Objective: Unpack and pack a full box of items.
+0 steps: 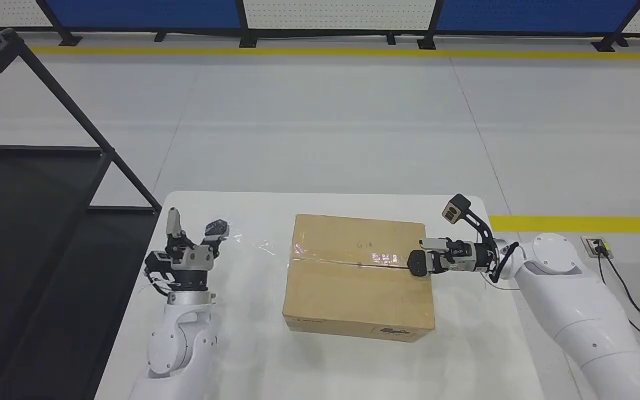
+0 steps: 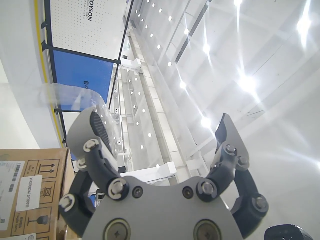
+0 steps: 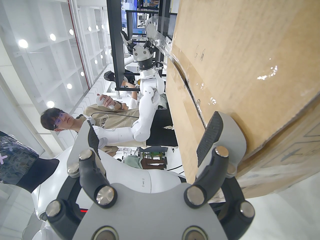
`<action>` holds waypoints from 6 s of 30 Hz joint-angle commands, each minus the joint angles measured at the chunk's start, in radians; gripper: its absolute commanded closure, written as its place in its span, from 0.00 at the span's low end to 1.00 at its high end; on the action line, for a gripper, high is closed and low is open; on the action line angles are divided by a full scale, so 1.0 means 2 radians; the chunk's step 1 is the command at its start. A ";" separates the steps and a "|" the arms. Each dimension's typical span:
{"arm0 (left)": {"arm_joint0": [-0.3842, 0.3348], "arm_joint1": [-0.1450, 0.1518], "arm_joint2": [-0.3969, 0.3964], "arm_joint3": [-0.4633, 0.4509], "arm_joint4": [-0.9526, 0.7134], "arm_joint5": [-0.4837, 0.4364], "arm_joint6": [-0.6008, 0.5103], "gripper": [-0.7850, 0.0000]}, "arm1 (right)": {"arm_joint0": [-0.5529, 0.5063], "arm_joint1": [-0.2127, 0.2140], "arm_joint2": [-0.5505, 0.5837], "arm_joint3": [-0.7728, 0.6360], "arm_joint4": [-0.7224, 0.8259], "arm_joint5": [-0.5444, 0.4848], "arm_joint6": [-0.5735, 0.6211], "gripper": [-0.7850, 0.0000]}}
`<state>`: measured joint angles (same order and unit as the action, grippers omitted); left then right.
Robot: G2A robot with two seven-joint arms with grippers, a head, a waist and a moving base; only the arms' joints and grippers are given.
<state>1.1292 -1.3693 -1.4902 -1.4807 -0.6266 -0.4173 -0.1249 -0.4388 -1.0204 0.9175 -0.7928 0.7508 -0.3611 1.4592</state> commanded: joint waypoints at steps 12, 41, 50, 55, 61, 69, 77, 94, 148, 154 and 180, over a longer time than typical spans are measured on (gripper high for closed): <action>0.013 0.001 -0.008 -0.055 0.016 -0.001 -0.022 0.00 | 0.000 0.000 0.000 0.000 0.000 0.000 0.000 0.00; 0.013 -0.009 0.064 -0.158 0.125 0.018 0.005 0.00 | 0.000 0.000 0.000 0.000 0.000 0.000 0.000 0.00; 0.004 -0.013 0.092 -0.155 0.149 0.024 0.015 0.00 | -0.023 0.007 0.017 -0.031 -0.010 0.005 -0.024 0.00; -0.004 -0.016 0.107 -0.148 0.162 0.029 0.017 0.00 | -0.041 0.016 0.037 -0.055 -0.022 0.016 -0.029 0.00; -0.015 -0.020 0.131 -0.137 0.185 0.038 0.019 0.00 | -0.062 0.024 0.060 -0.072 -0.026 0.022 -0.030 0.00; -0.032 -0.027 0.165 -0.119 0.216 0.044 0.027 0.00 | -0.076 0.027 0.071 -0.089 -0.034 0.035 -0.029 0.00; -0.050 -0.034 0.189 -0.102 0.225 0.052 0.033 0.00 | -0.075 0.026 0.073 -0.090 -0.037 0.039 -0.026 0.00; -0.075 -0.048 0.229 -0.072 0.251 0.065 0.029 0.00 | -0.074 0.021 0.075 -0.087 -0.041 0.042 -0.021 0.00; 0.115 -0.025 0.006 -0.260 0.266 0.067 -0.115 0.00 | -0.065 0.016 0.097 -0.068 -0.062 0.038 -0.001 0.00; 0.152 -0.013 -0.052 -0.248 0.219 0.114 -0.209 0.00 | -0.068 0.018 0.101 -0.076 -0.070 0.045 -0.005 0.00; 0.102 -0.005 -0.047 -0.231 0.152 0.266 -0.193 0.00 | -0.087 0.023 0.115 -0.113 -0.088 0.060 -0.026 0.00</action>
<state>1.3338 -1.3801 -1.5842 -1.9422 -0.3206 0.1159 -0.5043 -0.6109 -0.9745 1.1464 -1.0176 0.5725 -0.2413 1.4106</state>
